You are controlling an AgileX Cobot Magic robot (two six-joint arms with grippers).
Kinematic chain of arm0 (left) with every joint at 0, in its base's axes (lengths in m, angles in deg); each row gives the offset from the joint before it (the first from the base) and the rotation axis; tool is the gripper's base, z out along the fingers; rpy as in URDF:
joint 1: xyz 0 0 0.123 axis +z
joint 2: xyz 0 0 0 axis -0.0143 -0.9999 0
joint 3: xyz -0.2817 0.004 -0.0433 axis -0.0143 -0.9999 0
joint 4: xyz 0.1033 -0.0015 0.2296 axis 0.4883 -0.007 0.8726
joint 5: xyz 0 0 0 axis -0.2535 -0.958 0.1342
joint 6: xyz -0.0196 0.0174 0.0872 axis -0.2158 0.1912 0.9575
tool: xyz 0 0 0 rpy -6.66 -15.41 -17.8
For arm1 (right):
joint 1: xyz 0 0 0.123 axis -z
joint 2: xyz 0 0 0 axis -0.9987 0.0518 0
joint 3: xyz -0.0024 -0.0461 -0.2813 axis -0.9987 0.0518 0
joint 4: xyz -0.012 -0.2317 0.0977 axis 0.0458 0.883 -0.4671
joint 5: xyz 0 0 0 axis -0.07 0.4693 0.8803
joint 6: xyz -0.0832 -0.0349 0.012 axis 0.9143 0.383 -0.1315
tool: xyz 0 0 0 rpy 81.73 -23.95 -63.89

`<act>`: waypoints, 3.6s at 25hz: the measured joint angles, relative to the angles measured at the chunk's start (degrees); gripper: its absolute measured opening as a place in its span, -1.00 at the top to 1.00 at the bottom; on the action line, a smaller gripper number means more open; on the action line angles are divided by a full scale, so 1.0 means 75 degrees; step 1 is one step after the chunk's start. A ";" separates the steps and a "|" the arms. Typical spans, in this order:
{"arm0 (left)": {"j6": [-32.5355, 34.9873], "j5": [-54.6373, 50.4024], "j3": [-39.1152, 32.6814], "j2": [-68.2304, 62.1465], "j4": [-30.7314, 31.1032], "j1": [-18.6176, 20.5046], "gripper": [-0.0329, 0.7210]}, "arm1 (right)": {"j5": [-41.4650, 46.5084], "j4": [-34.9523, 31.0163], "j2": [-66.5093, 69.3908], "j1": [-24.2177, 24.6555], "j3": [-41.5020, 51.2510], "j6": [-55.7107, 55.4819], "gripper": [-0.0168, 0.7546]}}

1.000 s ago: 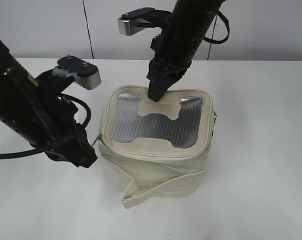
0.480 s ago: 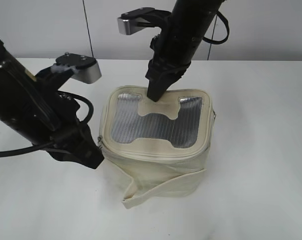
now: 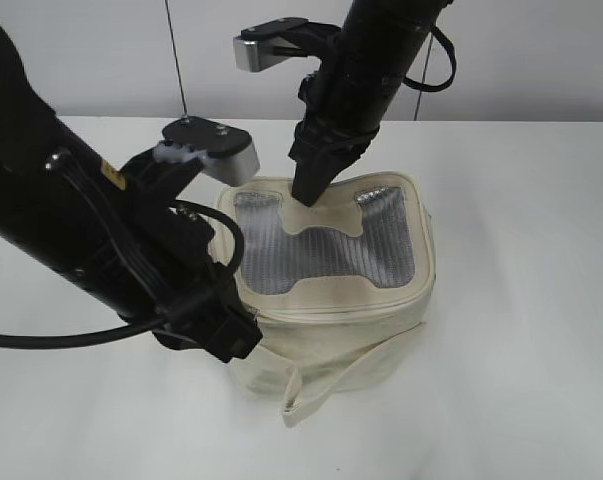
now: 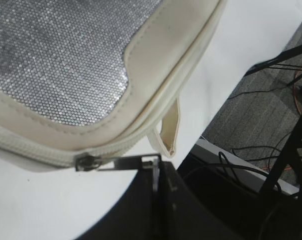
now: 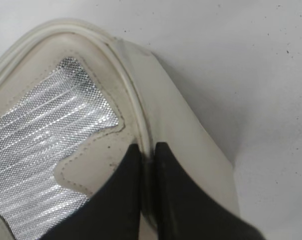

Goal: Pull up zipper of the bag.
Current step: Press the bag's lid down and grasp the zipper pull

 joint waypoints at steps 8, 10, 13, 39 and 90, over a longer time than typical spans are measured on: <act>-0.0435 0.0424 -0.0016 0.0000 0.0056 -0.0401 0.92 | 0.0000 -0.0030 0.0000 0.0000 0.0000 0.0006 0.83; -0.0557 0.0563 -0.0039 0.0000 0.0056 -0.0459 0.92 | -0.0008 -0.0033 0.0000 0.0000 0.0002 0.0021 0.83; -0.0640 0.0706 -0.0063 0.0000 0.0023 -0.0497 0.92 | -0.0029 -0.0033 0.0000 0.0000 0.0002 0.0021 0.83; -0.2137 -0.0012 -0.0013 0.0322 0.1632 0.0694 0.92 | -0.1153 -0.0562 0.0022 0.0008 0.0017 -0.1103 0.84; -0.2137 0.0057 -0.0013 0.0322 0.1477 0.0694 0.92 | -0.0429 -0.1463 0.1092 0.0062 -0.1499 0.0971 0.87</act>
